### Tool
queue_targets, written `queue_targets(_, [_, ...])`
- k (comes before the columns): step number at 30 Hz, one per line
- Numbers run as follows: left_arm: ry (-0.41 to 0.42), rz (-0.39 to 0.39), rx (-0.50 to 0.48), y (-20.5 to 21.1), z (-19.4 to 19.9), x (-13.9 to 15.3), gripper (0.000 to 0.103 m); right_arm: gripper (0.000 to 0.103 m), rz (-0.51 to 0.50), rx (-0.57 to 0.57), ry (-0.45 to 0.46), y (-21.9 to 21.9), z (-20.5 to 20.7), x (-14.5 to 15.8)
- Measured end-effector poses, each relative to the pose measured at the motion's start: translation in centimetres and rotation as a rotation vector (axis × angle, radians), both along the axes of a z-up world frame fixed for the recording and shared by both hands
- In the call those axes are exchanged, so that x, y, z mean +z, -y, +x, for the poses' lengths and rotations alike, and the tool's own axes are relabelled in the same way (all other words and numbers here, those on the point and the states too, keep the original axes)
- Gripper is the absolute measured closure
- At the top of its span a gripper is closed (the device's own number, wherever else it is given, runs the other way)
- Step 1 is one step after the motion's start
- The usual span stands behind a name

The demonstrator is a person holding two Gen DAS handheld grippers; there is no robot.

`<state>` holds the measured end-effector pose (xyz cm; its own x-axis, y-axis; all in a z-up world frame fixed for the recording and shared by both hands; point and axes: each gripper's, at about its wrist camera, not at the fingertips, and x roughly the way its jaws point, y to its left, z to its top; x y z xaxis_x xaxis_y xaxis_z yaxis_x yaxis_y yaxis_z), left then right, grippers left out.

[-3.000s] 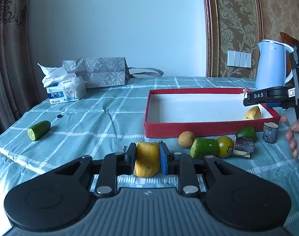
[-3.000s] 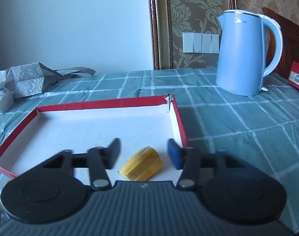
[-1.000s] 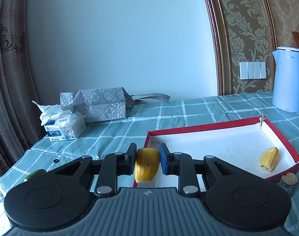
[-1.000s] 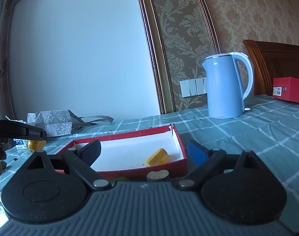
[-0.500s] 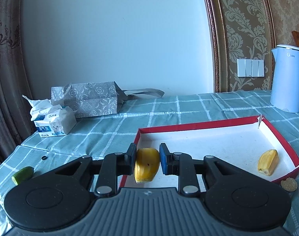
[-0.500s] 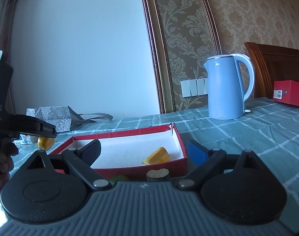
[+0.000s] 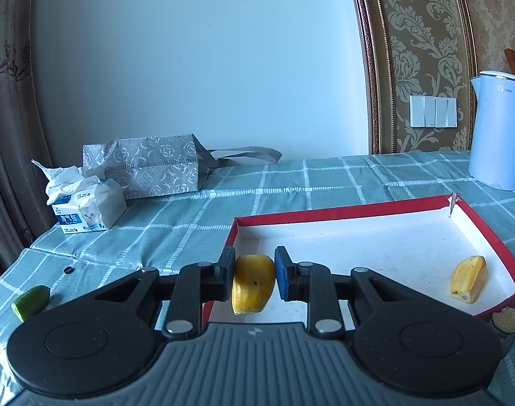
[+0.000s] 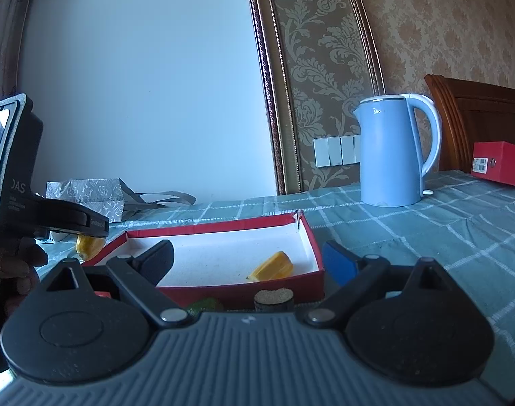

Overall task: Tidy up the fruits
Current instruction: 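Release the yellow pepper in the tray with left tool while right tool nears the log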

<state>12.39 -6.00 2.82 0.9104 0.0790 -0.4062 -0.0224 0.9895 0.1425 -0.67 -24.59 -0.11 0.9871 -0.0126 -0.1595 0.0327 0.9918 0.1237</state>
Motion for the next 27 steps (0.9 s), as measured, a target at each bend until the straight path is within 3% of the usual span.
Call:
queue_targets(22, [-0.043,-0.01,0.01,0.0,2.1,-1.6,0.078,0.009,0.0,0.004,-0.007,-0.1,0.1,0.0])
queue_targets(27, [-0.044,-0.022,0.015,-0.2,2.2,-1.7,0.073,0.009,-0.001,0.006,-0.008,-0.1,0.2,-0.1])
